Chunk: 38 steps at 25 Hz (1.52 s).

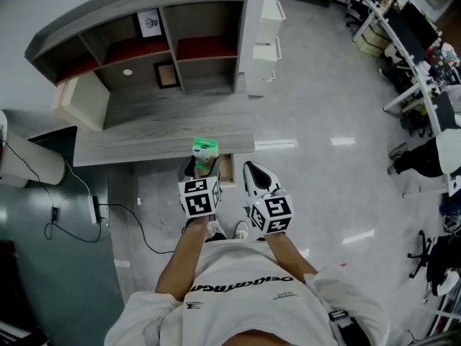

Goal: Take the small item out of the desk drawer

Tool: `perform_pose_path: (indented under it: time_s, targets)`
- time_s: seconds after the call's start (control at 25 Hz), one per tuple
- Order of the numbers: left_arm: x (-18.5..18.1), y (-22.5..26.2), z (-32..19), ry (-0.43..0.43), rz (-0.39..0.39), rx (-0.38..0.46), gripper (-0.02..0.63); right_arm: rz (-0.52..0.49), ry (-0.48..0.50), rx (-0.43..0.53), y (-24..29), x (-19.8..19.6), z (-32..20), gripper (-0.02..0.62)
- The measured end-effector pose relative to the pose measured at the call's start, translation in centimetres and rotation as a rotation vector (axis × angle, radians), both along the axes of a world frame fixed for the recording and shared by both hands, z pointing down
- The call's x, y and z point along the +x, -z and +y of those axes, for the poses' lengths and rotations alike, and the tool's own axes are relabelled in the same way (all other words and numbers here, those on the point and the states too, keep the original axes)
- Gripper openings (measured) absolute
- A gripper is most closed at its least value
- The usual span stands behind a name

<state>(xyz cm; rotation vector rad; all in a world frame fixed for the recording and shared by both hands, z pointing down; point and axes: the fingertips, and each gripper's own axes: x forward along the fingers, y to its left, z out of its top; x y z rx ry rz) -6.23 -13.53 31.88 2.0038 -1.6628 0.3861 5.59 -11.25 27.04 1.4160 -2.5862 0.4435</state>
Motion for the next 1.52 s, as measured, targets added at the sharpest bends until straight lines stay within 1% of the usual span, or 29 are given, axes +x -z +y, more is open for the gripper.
perform_pose_path:
  time_s: [0.28,0.48,0.76,0.96,1.28,1.52]
  targets:
    - [0.1,3.5,-0.1,-0.037,-0.024,0.092,0.311,-0.006,-0.001,0.056,3.0,-0.2,-0.7,0.031]
    - [0.1,5.5,-0.3,-0.055,-0.043,0.144,0.311,-0.015,-0.014,0.089,4.8,-0.2,-1.7,0.031]
    - [0.1,7.3,-0.6,-0.051,-0.048,0.204,0.311,-0.014,-0.017,0.123,6.0,0.0,-2.6,0.031]
    - [-0.2,8.6,-0.9,-0.039,-0.065,0.268,0.311,-0.009,-0.018,0.153,6.7,0.1,-3.4,0.031]
    - [0.0,9.3,-1.0,-0.025,-0.064,0.307,0.311,-0.01,-0.006,0.18,7.4,0.2,-3.9,0.031]
    - [-0.1,9.3,-1.0,-0.011,-0.064,0.312,0.311,-0.011,0.001,0.185,7.3,0.3,-4.0,0.031]
